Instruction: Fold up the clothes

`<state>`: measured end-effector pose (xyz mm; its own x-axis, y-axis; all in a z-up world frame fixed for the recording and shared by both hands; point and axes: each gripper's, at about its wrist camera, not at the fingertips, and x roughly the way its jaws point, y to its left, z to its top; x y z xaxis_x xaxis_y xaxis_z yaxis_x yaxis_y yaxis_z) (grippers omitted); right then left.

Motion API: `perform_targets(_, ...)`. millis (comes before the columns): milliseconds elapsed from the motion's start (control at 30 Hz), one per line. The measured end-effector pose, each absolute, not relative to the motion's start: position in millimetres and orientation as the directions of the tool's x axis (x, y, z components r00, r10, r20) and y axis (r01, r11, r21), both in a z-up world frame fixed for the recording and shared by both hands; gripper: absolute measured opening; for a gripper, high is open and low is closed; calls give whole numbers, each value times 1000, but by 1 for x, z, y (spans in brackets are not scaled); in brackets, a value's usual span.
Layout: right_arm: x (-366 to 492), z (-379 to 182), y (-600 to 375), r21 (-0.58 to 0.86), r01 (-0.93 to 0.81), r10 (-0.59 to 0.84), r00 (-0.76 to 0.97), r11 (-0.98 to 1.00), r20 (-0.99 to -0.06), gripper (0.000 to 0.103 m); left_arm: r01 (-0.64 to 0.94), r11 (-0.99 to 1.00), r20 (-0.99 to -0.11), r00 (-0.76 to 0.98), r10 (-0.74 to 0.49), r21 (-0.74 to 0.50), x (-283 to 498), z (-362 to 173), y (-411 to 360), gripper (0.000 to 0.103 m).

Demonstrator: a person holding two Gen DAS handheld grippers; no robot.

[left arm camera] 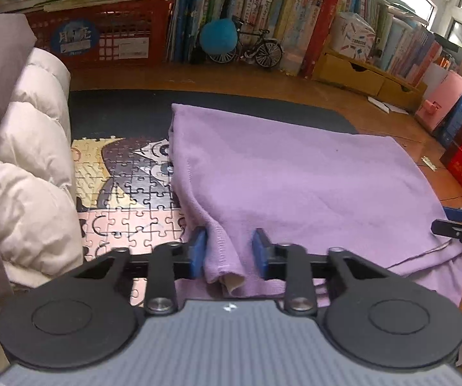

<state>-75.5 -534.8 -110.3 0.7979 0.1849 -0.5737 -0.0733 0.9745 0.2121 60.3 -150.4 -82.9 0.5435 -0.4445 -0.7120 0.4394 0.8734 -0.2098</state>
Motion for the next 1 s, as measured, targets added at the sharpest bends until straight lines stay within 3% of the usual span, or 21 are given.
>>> perform_targets(33,-75,-109,-535,220,-70,187,798,973,-573,15,440,873,-711,545,-445,-209,60,-82,-150,19)
perform_targets(67,-74,-109,-536,232,-65,190,797,971,-573,10,442,873,-710,546,-445,-208,60,-81,-149,14)
perform_targets(233,-72,-104,-544,298,-43,212,800,954,-562,9,461,865,-691,560,-457,-199,55,-72,-148,11)
perform_targets(533,-86,-56,-571,443,-64,273,863,894,-425,7,509,834,-600,605,-523,-212,42,-34,-143,11)
perform_targets(633,-95,-47,-577,439,-78,281,864,895,-418,7,525,832,-605,607,-515,-181,34,-29,-145,11)
perform_targets(767,-103,-58,-574,387,-75,271,834,919,-481,9,518,842,-670,573,-472,-151,28,-48,-145,11)
perform_targets(900,-99,-83,-561,323,-20,213,791,946,-573,36,473,861,-717,533,-449,-188,31,-70,-139,11)
perform_targets(1000,-99,-94,-551,293,-11,192,781,956,-595,41,469,858,-703,538,-465,-209,31,-69,-135,11)
